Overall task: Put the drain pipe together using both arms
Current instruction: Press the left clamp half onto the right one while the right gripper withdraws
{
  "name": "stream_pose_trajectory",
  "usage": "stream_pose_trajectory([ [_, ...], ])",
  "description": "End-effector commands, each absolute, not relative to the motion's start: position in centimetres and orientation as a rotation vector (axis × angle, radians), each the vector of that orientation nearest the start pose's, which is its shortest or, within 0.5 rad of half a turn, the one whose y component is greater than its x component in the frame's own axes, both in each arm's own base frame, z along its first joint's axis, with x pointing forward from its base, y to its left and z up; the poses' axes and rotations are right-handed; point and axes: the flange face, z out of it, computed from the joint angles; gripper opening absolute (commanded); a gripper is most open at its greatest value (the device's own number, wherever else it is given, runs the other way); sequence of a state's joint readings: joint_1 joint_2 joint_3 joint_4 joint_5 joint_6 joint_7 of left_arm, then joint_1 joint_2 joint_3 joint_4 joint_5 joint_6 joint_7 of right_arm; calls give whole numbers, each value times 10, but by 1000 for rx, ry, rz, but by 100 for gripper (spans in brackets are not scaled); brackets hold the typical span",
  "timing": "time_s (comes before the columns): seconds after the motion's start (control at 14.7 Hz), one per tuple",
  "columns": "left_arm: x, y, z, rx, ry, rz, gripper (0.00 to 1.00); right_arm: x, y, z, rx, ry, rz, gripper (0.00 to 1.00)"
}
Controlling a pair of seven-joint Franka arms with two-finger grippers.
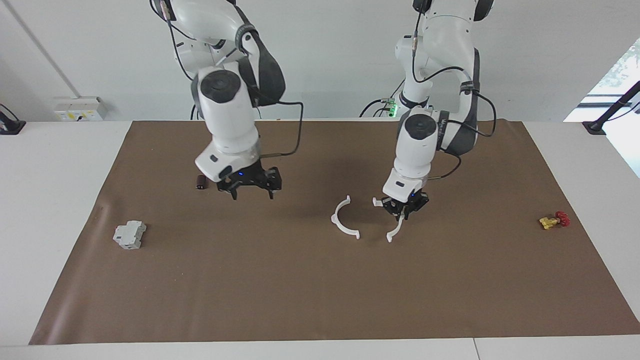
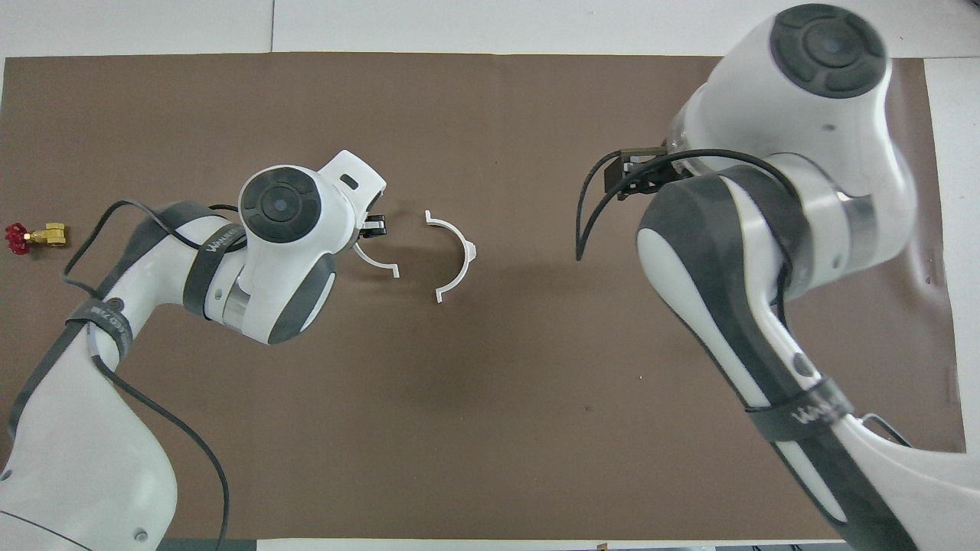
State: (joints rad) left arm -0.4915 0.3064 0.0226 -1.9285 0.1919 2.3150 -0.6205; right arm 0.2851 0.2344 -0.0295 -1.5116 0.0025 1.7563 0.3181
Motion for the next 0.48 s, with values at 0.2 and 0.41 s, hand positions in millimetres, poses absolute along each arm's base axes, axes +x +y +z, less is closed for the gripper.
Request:
stream_pose_trajectory([
  [0.2, 543, -314, 303, -3001, -21, -189, 0, 558, 38, 633, -3149, 92, 64, 100],
  [0.41, 540, -319, 301, -3004, -13, -192, 0, 540, 23, 631, -3150, 21, 154, 100],
])
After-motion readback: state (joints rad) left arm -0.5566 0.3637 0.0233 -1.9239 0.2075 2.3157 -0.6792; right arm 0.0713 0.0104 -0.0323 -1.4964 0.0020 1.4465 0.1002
